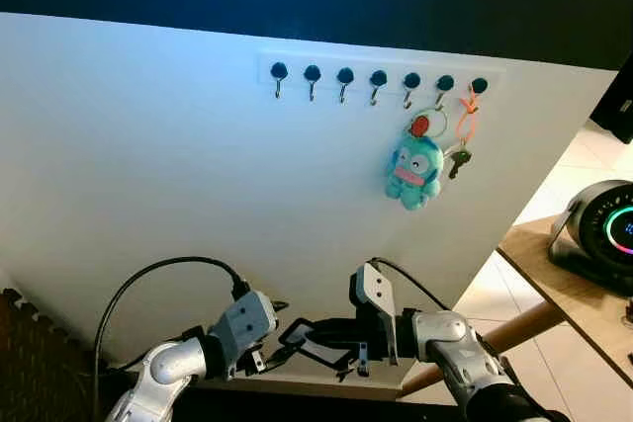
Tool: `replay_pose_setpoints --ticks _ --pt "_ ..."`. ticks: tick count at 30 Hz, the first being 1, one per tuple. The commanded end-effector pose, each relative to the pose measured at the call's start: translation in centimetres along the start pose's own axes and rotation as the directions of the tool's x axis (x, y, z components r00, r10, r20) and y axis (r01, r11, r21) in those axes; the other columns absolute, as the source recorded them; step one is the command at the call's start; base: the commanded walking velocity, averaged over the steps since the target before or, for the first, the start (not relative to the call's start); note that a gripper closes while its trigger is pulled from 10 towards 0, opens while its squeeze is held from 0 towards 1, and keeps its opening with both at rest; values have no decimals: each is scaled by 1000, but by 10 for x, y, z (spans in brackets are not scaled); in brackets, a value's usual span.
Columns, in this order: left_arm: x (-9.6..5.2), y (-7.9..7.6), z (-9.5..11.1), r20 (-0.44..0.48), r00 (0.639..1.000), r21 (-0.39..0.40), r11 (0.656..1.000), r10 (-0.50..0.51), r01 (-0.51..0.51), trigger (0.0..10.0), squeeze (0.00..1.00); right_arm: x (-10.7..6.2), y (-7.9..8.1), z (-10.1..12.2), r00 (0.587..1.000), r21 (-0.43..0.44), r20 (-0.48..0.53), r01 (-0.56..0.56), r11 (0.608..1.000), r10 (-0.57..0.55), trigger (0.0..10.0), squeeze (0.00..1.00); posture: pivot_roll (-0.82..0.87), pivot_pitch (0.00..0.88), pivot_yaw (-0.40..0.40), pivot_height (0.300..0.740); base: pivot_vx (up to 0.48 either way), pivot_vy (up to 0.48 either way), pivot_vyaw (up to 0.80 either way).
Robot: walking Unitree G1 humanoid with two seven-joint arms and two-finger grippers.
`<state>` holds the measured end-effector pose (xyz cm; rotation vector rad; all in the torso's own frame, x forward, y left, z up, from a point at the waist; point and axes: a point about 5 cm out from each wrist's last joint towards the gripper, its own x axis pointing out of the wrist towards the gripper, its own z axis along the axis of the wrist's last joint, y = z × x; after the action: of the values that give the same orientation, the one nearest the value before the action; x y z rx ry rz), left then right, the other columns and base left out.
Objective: Hang keys on a hook
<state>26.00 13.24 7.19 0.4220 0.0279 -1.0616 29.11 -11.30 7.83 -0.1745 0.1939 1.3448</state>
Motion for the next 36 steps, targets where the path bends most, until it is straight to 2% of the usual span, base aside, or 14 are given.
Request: replay_pose_setpoints --ticks 1,8,11,12,13,14,15,16,17,18,32,36 --pt "-3 4 -2 -19 1000 17 1000 6 -6 10000 0 2 8 -4 998 -7 -16 -61 998 61 10000 0 81 31 -107 740 0 0 0" --pt "-4 2 2 1 1000 6 1000 -20 20 10000 0 2 8 -7 998 -8 -29 -62 998 61 10000 0 83 18 -104 740 0 0 0" --pt "-3 1 8 56 998 -36 999 -24 26 9686 0 1 10 -11 996 -2 -47 -72 997 72 10000 0 83 16 -103 740 0 0 0" --pt "-2 1 10 76 997 -56 998 -30 35 8706 0 1 11 -13 995 2 -56 -78 997 78 10000 0 85 15 -103 740 0 0 0" --pt "-2 0 11 81 996 -61 997 -35 40 8235 0 1 12 -14 995 2 -57 -78 997 78 10000 0 85 15 -103 740 0 0 0" --pt "-2 0 11 83 996 -63 997 -38 44 6745 0 1 12 -14 995 2 -57 -77 997 77 10000 0 85 15 -103 740 0 0 0" --pt "-2 0 12 84 996 -65 997 -41 46 6745 0 1 12 -15 995 3 -58 -76 997 76 10000 0 85 16 -101 740 0 0 0" --pt "-2 0 12 83 996 -68 996 -44 50 3490 0 2 13 -15 995 4 -58 -75 997 75 10000 0 85 16 -101 740 0 0 0" --pt "-2 -1 12 83 995 -69 996 -46 52 3490 0 2 13 -16 996 5 -59 -74 997 74 10000 0 85 16 -101 740 0 0 0" --pt "-1 -1 11 79 995 -67 996 -54 60 0 0 1 13 -16 996 6 -61 -72 997 72 10000 0 84 16 -99 740 0 0 0" --pt "-3 -4 11 74 993 -89 991 -96 103 0 0 -1 12 -18 995 7 -72 -66 998 66 10000 0 85 17 -97 740 0 0 0" --pt "-3 -4 11 75 992 -92 990 -102 109 0 0 0 11 -18 995 49 -66 -72 996 75 10000 0 85 17 -99 740 0 0 0"
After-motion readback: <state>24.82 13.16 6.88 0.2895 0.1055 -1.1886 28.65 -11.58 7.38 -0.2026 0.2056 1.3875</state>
